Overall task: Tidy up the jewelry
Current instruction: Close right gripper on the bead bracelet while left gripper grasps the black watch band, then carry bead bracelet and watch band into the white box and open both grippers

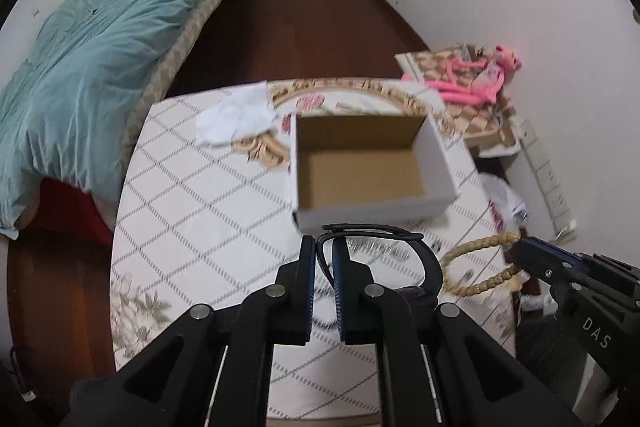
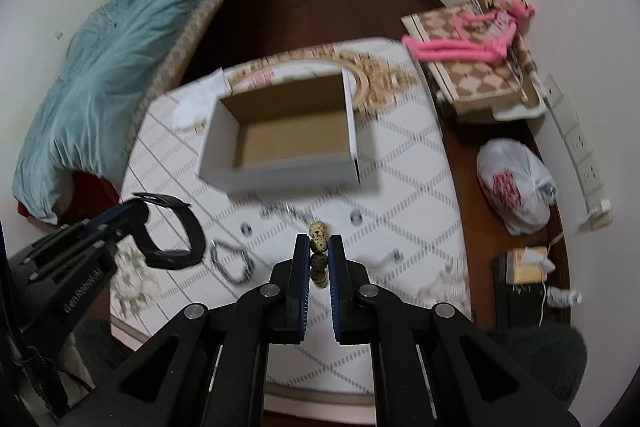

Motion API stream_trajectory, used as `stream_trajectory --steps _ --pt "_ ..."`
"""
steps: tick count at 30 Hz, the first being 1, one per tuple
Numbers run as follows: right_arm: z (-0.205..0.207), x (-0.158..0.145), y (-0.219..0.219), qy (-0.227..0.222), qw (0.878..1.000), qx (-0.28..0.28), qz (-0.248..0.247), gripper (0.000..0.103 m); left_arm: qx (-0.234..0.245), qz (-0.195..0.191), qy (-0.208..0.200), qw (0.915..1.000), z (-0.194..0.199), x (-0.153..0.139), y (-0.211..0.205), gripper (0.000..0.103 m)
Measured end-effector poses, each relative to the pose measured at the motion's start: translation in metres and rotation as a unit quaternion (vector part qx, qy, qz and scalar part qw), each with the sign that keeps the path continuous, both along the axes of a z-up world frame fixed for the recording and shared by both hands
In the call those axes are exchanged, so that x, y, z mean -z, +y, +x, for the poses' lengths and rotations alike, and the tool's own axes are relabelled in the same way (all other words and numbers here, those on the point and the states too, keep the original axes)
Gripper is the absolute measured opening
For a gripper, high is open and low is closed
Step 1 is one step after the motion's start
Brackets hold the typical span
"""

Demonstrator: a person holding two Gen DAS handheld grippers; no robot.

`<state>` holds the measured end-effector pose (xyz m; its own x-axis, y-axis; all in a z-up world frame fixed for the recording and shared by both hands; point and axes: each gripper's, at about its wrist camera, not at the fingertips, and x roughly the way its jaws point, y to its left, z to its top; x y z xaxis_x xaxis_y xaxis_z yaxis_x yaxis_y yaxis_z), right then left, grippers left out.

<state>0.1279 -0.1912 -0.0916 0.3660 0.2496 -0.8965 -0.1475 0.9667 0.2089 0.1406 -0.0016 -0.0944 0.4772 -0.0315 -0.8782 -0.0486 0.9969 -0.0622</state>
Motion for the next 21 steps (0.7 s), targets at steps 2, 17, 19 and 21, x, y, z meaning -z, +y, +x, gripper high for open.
stream_trajectory --steps 2,17,19,21 --pt "0.015 -0.013 0.003 -0.015 1.0 -0.004 0.005 0.009 0.0 -0.011 -0.004 0.9999 0.013 -0.005 0.0 0.006" --pt "0.146 0.008 0.025 0.04 0.998 -0.022 0.051 0.009 0.003 -0.084 0.074 0.9937 0.12 0.037 0.017 0.006" --pt "0.154 0.02 0.029 0.055 0.997 -0.026 0.053 0.009 0.008 -0.086 0.09 0.9922 0.13 0.045 0.017 0.008" --pt "0.163 0.031 0.033 0.068 0.996 -0.031 0.05 0.009 0.004 -0.089 0.11 0.9899 0.138 0.053 0.016 0.008"
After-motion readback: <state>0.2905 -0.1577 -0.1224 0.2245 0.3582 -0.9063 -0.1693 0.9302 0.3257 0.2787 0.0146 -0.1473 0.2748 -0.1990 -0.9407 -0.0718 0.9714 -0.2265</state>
